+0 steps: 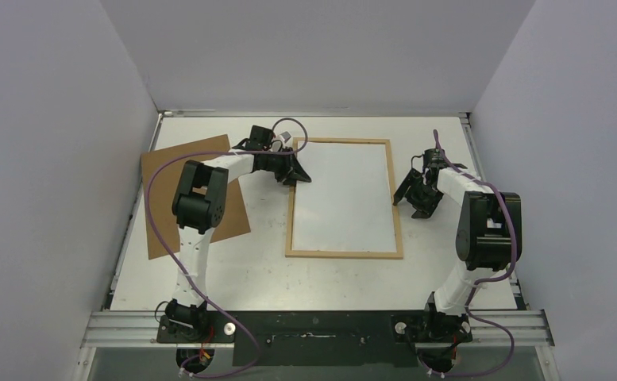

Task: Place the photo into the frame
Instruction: Place the photo in the photo frame, then adjust the photo frame item at the center of the board.

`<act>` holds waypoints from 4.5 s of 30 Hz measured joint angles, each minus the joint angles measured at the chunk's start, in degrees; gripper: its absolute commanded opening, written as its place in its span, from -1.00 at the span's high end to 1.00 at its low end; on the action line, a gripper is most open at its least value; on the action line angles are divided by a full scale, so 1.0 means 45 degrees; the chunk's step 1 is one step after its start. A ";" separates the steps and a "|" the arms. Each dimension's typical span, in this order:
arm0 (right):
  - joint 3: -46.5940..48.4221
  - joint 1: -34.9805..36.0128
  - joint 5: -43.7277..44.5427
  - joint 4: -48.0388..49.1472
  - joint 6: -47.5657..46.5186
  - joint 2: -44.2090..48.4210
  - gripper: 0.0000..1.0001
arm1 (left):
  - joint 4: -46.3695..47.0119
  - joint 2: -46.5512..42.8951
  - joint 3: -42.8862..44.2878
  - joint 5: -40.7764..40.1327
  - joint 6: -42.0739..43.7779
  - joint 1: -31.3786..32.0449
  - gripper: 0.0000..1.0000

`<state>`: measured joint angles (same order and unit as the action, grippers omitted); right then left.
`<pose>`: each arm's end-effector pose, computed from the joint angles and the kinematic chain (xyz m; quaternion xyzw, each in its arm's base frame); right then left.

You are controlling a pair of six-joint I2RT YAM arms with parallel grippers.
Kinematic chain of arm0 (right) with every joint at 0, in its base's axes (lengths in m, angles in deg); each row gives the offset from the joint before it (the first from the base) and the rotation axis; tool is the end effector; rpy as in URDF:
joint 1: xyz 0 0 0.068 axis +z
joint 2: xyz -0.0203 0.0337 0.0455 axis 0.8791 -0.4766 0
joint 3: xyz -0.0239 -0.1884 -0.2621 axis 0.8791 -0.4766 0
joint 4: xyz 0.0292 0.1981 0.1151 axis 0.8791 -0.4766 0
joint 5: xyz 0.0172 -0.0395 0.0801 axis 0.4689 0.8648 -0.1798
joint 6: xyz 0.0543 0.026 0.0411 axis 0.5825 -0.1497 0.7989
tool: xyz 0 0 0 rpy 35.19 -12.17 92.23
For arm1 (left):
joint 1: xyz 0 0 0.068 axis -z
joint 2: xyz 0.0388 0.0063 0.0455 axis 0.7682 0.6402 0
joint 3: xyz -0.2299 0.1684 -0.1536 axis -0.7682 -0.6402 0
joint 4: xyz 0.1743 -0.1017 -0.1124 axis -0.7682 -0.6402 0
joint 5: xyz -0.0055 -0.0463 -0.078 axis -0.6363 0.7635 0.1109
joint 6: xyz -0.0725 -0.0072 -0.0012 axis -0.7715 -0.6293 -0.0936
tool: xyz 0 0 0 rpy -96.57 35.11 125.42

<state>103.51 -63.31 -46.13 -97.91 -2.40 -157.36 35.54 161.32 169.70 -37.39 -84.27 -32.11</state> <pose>0.3275 0.0008 0.2124 0.3011 0.9367 0.1309 0.1220 0.4682 -0.1997 0.1728 -0.0582 0.8752 -0.4761 0.0631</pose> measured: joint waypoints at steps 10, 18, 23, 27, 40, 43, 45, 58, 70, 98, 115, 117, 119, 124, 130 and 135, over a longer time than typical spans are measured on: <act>0.0000 0.0000 -0.0019 0.0000 -0.0039 0.0000 -0.33 | 0.0034 0.0000 0.0000 -0.0112 -0.0063 0.0131 0.57; -0.0010 0.0000 -0.0024 0.0015 -0.0039 0.0000 -0.33 | 0.0301 0.0000 0.0000 -0.0515 -0.0500 0.0170 0.36; -0.0015 0.0000 -0.0024 0.0019 -0.0039 0.0000 -0.34 | 0.0102 0.0000 0.0000 -0.0903 -0.0471 0.0214 -0.03; -0.0019 0.0000 -0.0024 0.0019 -0.0044 0.0005 -0.34 | -0.0291 -0.0005 0.0034 -0.1069 -0.0272 0.0219 -0.29; -0.0126 0.0000 -0.0019 0.0121 -0.0073 0.0117 -0.36 | -0.3876 -0.0442 0.1647 -0.2812 0.1326 0.0238 -0.38; -0.0282 0.0000 -0.0019 0.0277 -0.0107 0.0243 -0.37 | -0.4464 -0.0656 0.1744 -0.3201 0.1593 0.0112 -0.38; -0.0369 0.0000 -0.0015 0.0325 -0.0136 0.0345 -0.38 | -0.4745 -0.0763 0.1802 -0.3512 0.1773 -0.0058 -0.38; 0.0277 0.0306 0.0214 0.0102 -0.0457 0.2307 -0.60 | -0.5994 -0.3240 0.1146 -0.5285 0.2866 -0.2084 -0.37; 0.2735 0.5241 0.0112 0.1258 0.0078 0.1486 -0.56 | -0.6839 -0.4648 -0.1753 -0.8519 0.2909 -0.5751 0.09; 0.7601 1.0282 -0.0937 0.2832 0.3925 -0.5071 -0.46 | -0.6781 -0.5275 -0.5115 -0.9190 0.2055 -0.3580 0.34; 0.8956 1.0924 -0.0049 0.0903 0.2880 -0.6377 -0.44 | -0.7601 -0.6917 -0.5183 -0.9836 0.1855 -0.5187 -0.94; 0.8981 1.0982 0.0121 0.0806 0.2764 -0.6373 -0.44 | -0.7601 -0.7529 -0.5547 -1.0248 0.1797 -0.6013 -0.94; 0.8986 1.1001 0.0151 0.0787 0.2652 -0.6373 -0.44 | -0.7519 -0.7946 -0.6091 -1.0433 0.1729 -0.6606 -0.94; 0.9010 1.1001 0.0097 0.0758 0.2521 -0.6387 -0.44 | -0.7223 -0.8184 -0.7844 -1.0486 0.1355 -0.7145 -0.92; 0.9034 1.1001 -0.0199 0.0748 0.2341 -0.6407 -0.44 | -0.6931 -0.8752 -0.9126 -1.1409 0.0257 -0.7150 -0.91; 0.9029 1.0987 -0.0355 0.0763 0.2283 -0.6421 -0.45 | -0.6669 -0.9131 -0.9374 -1.2220 0.0219 -0.7150 -0.94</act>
<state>144.15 -13.87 -47.72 -94.48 7.87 -186.26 5.53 120.22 127.51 -92.39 -83.28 -64.28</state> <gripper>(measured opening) 0.720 0.958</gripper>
